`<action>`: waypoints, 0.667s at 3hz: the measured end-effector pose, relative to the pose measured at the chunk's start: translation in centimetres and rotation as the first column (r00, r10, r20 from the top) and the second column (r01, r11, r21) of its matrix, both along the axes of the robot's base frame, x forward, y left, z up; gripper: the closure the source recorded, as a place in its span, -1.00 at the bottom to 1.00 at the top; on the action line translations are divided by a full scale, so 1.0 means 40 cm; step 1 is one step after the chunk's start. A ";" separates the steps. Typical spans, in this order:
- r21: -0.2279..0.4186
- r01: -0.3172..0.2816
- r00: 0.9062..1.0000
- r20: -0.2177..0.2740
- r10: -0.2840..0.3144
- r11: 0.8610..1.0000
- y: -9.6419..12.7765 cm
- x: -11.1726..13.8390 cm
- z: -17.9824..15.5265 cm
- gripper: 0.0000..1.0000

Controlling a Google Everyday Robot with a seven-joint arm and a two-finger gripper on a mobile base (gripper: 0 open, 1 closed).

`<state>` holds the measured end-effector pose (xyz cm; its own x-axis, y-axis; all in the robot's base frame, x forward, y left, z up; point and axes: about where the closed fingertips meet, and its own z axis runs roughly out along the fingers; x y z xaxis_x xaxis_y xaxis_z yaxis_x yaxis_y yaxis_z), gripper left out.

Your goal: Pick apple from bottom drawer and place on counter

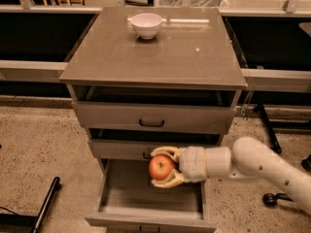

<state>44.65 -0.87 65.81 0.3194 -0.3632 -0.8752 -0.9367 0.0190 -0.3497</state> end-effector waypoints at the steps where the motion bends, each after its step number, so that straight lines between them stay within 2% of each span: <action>1: 0.016 -0.005 1.000 -0.010 0.005 1.000 -0.014 0.048 0.210 1.00; 2: 0.022 -0.015 1.000 -0.007 0.015 1.000 -0.014 0.053 0.234 1.00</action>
Offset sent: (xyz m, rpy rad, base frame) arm 0.0174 -0.0050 0.0748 0.0141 0.0091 0.0029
